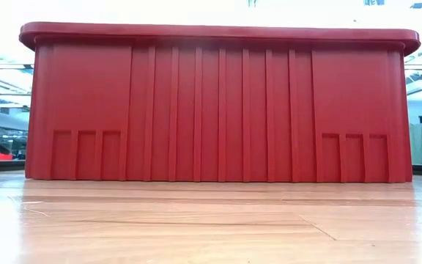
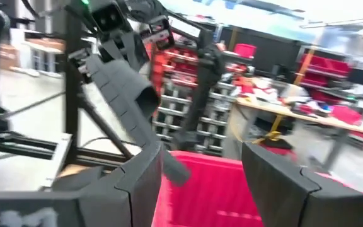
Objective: Pick and place slides into bin
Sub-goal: Put the black slide into the red container
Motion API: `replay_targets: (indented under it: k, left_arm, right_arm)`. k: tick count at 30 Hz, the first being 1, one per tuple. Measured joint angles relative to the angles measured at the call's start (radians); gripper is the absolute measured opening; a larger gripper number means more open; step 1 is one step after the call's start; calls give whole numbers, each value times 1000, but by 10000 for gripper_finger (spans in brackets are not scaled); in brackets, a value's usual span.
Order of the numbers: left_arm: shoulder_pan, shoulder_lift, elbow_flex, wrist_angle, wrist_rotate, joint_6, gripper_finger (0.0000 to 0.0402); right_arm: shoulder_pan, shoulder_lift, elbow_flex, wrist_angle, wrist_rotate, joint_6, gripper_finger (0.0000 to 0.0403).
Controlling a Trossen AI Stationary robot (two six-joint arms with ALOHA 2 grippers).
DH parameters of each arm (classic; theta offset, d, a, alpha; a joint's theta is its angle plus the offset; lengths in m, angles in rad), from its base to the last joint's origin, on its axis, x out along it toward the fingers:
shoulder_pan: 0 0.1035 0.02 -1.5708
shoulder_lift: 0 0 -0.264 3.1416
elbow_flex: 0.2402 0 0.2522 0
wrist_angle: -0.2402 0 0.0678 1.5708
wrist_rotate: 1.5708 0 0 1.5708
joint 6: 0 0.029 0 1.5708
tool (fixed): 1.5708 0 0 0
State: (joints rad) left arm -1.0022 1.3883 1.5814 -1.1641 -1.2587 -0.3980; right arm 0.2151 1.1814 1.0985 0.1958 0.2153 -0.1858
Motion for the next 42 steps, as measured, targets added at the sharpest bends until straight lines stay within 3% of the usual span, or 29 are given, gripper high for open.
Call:
replay_targets:
  k: [6,15,17,20,23,25,29,36,42]
  left_arm:
    - [177,-111,0,-4,9,144,0]
    - [492,-163,-73,45,141,351,0]
    - [542,-178,-110,120,176,431,0]
    - [614,-223,-195,351,317,642,0]
    - [698,-277,-307,610,486,824,0]
    - [756,-305,-379,724,498,887,0]
    - [881,-346,-501,810,526,910,0]
    - [1075,-338,-665,1007,776,915,0]
    - [1165,-239,-708,1059,815,916,0]
  right_arm:
    - [-89,-17,0,-35,-6,-18,208]
    - [-241,-16,-2,-76,-8,-49,208]
    - [-271,-17,-2,-77,-9,-63,208]
    - [-310,-17,-2,-96,-12,-66,208]
    - [-350,-17,-2,-124,-81,-63,208]
    - [-371,-16,-2,-130,-146,-59,208]
    - [-395,-17,-2,-127,-195,-56,208]
    - [-434,-13,-2,-151,-193,-59,208]
    - [-472,9,-2,-155,-193,-66,208]
